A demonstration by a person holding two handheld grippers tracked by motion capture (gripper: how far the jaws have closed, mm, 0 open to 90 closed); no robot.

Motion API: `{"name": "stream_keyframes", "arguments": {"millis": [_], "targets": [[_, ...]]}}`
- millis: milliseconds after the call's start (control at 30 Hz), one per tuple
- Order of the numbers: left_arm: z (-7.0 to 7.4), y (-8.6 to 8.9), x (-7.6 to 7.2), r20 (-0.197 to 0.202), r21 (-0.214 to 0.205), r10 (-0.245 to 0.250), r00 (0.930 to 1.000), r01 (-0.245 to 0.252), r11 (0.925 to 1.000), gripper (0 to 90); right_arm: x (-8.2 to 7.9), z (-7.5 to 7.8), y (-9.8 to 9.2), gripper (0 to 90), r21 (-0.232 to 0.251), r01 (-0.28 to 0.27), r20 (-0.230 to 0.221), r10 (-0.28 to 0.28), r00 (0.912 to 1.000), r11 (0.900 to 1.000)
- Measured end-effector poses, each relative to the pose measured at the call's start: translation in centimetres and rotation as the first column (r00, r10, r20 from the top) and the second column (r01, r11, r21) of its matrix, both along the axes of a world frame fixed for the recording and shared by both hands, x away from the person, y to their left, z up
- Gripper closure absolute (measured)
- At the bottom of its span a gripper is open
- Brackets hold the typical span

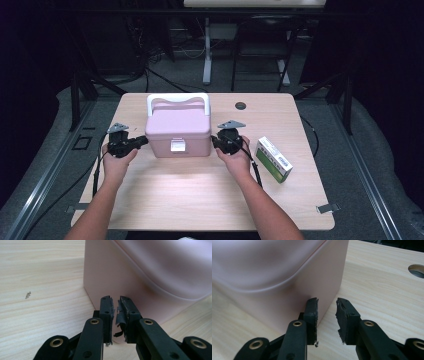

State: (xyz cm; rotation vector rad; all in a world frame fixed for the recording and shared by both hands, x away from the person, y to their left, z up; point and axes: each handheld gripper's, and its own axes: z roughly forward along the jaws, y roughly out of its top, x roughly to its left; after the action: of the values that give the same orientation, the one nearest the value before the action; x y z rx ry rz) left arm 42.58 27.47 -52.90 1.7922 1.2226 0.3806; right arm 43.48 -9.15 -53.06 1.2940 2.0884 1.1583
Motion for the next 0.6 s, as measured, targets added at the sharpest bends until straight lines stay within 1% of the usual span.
{"name": "stream_keyframes", "arguments": {"millis": [100, 133, 167, 200, 233, 267, 300, 333, 367, 400, 433, 467, 500, 533, 600], "targets": [[0.0, -0.2, 0.1, 0.01, -0.002, 0.005, 0.9999, -0.005, 1.0, 81.8, 0.5, -0.2, 0.2, 74.9, 0.004, 0.002, -0.019, -0.001, 0.9998, 1.0], [0.0, -0.2, 0.1, 0.01, -0.002, 0.005, 0.9999, -0.005, 1.0, 82.8, 0.5, -0.2, 0.2, 74.9, 0.004, 0.002, -0.019, -0.001, 0.9998, 1.0], [0.0, -0.4, 0.1, 0.016, 0.014, 0.009, 0.9998, -0.01, 0.9999, 83.8, 0.5, -0.1, 0.5, 80.1, -0.013, -0.001, -0.013, 0.001, 0.9999, 0.9999], [0.1, -0.5, 0.1, 0.018, 0.02, 0.007, 0.9998, -0.008, 0.9998, 85.4, 0.4, -0.1, 0.7, 82.4, -0.021, 0.0, -0.009, 0.0, 1.0, 0.9998], [0.2, -0.7, 0.1, 0.015, 0.036, 0.005, 0.9999, -0.006, 0.9994, 87.8, 0.4, -0.1, 0.8, 84.7, -0.032, -0.005, -0.004, 0.005, 1.0, 0.9995], [0.2, -0.7, 0.1, 0.015, 0.036, 0.005, 0.9999, -0.006, 0.9994, 89.1, 0.4, -0.1, 0.8, 84.7, -0.032, -0.005, -0.004, 0.005, 1.0, 0.9995], [0.3, -0.9, 0.1, 0.021, 0.051, 0.012, 0.9997, -0.013, 0.9986, 89.1, 0.4, -0.1, 1.0, 86.3, -0.039, -0.005, 0.001, 0.005, 1.0, 0.9992], [0.5, -1.1, 0.0, 0.019, 0.068, 0.015, 0.9997, -0.017, 0.9975, 89.4, 0.3, -0.1, 1.1, 88.1, -0.041, -0.006, -0.003, 0.006, 1.0, 0.9992], [0.6, -1.1, 0.0, 0.012, 0.077, 0.012, 0.9999, -0.013, 0.997, 89.6, 0.3, -0.1, 1.1, 89.5, -0.037, -0.006, -0.007, 0.006, 1.0, 0.9993], [0.6, -1.1, 0.0, 0.012, 0.077, 0.012, 0.9999, -0.013, 0.997, 89.6, 0.3, -0.1, 1.1, 89.5, -0.037, -0.006, -0.007, 0.006, 1.0, 0.9993], [0.5, -1.1, 0.0, 0.011, 0.062, 0.016, 0.9998, -0.016, 0.9979, 89.6, 0.2, -0.1, 1.2, 89.7, -0.036, 0.0, -0.005, 0.0, 1.0, 0.9994], [0.5, -1.1, 0.0, 0.009, 0.056, 0.016, 0.9998, -0.017, 0.9983, 89.6, 0.2, -0.1, 1.2, 89.7, -0.032, 0.005, -0.005, -0.005, 1.0, 0.9995], [0.5, -1.1, -0.1, 0.006, 0.057, 0.013, 0.9999, -0.013, 0.9983, 89.7, 0.2, -0.1, 1.2, 89.8, -0.032, 0.007, -0.005, -0.007, 1.0, 0.9995], [0.4, -1.1, -0.1, 0.011, 0.053, 0.017, 0.9998, -0.017, 0.9985, 89.7, 0.1, -0.1, 1.2, 89.9, -0.03, 0.011, -0.008, -0.011, 0.9999, 0.9995], [0.4, -1.2, -0.3, 0.012, 0.052, 0.02, 0.9997, -0.02, 0.9984, 89.8, 0.0, -0.1, 1.2, 89.9, -0.038, 0.015, -0.007, -0.015, 0.9999, 0.9992]]}}
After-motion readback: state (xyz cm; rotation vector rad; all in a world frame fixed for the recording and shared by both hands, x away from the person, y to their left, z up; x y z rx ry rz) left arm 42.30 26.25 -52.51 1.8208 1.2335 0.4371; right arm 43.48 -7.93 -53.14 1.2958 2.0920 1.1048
